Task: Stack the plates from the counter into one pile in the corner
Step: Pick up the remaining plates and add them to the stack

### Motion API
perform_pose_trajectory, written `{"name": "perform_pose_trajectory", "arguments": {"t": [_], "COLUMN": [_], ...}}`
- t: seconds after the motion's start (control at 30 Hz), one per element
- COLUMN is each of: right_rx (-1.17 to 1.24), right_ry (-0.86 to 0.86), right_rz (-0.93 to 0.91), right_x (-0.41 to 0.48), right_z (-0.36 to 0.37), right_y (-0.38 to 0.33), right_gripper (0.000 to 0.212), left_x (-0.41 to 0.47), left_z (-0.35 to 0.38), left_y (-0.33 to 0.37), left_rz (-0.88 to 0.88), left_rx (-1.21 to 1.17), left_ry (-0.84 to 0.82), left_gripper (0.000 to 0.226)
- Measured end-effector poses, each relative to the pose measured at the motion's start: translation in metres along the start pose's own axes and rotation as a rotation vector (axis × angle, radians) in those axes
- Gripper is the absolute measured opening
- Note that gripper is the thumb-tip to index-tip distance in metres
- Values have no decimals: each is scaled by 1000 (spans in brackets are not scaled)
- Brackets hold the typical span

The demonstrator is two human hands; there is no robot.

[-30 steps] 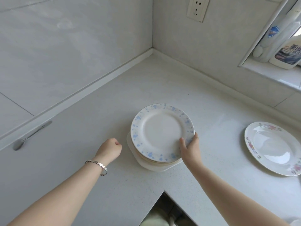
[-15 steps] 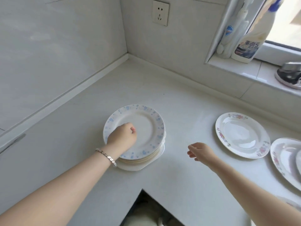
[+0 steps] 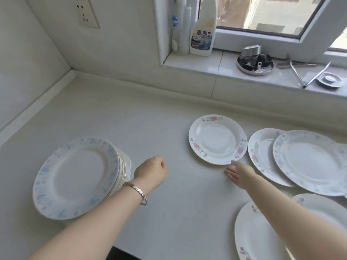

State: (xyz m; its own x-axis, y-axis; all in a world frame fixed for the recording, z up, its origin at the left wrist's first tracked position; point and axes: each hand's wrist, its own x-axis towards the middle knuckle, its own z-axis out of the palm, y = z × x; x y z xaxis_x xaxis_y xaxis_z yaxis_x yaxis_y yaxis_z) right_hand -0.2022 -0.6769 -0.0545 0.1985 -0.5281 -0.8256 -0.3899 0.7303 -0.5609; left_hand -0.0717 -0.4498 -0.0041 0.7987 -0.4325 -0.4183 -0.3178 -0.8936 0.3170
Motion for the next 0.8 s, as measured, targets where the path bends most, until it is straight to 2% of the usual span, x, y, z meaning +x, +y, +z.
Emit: {"name": "perform_pose_trajectory", "arguments": {"t": [0.1,0.23,0.53,0.8], "right_rx": [98,62,164,128], "right_ry": [-5,18,-17,-225], "right_rz": [-9,-75,-139,-213], "right_x": [17,26,15,-41], "right_z": [5,11,-11,1], "right_y": [-12,-20,-13,-4], "right_gripper": [38,39,26,10], "left_x": [6,12,9,-13], "left_z": [7,12,10,-36], "left_y": [3,1,-18,-54], "left_rz": [-20,-51,-67,-76], "left_rx": [11,14,-15,-121], "left_ry": [-11,-12,-70,50], "left_gripper": [23,23,17,17]}}
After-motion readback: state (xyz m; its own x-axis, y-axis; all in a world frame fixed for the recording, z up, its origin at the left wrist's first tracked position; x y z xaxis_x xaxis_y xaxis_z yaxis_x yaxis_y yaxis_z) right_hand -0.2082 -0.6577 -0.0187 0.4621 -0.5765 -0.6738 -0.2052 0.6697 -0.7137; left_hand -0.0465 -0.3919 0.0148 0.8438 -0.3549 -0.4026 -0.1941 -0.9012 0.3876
